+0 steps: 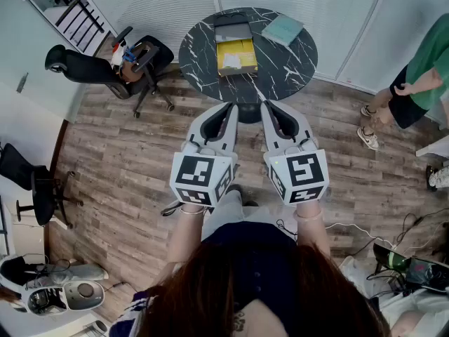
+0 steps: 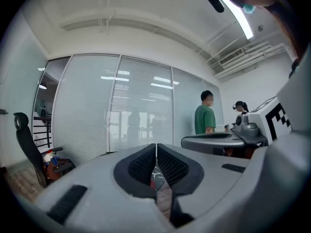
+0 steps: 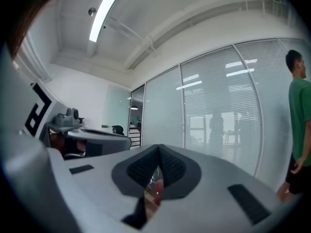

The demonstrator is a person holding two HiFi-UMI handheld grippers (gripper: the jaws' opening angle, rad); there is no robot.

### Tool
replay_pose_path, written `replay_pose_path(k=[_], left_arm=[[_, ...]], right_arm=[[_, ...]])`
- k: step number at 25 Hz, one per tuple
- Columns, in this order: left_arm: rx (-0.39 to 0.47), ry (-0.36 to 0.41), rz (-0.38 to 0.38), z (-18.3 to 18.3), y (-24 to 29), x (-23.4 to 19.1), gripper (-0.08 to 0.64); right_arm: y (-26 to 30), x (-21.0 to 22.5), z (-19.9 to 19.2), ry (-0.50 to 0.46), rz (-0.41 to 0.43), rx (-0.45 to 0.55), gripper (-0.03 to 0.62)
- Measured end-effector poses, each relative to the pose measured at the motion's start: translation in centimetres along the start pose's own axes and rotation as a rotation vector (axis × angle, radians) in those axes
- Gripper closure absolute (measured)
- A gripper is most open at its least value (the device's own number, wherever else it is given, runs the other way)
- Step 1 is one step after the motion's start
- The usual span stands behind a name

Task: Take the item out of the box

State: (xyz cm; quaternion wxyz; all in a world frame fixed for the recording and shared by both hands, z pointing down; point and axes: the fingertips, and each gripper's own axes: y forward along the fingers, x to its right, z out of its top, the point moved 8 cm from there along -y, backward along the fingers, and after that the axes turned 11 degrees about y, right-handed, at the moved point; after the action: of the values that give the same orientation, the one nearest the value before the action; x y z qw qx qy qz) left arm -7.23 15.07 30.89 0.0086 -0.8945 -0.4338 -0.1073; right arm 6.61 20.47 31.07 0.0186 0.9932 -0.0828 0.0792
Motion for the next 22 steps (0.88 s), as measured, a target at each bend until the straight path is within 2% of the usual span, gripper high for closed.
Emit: replay_pose_path(k=[5,16,22], left_arm=[[0.009,0.017,0.005,0.1,1.1,-0.2,0.531],[0.010,0.016,0.004,-0.6,4.4,-2.2,0.531],[0.012,0.009,-0.011,-1.2,6.3,-3.8,0.531]], right_arm=[[0.3,0.9,0.0,0.025,0.005,0.029,0.568],[3.7,3.2,-0.5,0.061,-0.011,-0.003,0.569],[6.2,3.9,-0.7,0.047,-0.032,-0.007,0.568]])
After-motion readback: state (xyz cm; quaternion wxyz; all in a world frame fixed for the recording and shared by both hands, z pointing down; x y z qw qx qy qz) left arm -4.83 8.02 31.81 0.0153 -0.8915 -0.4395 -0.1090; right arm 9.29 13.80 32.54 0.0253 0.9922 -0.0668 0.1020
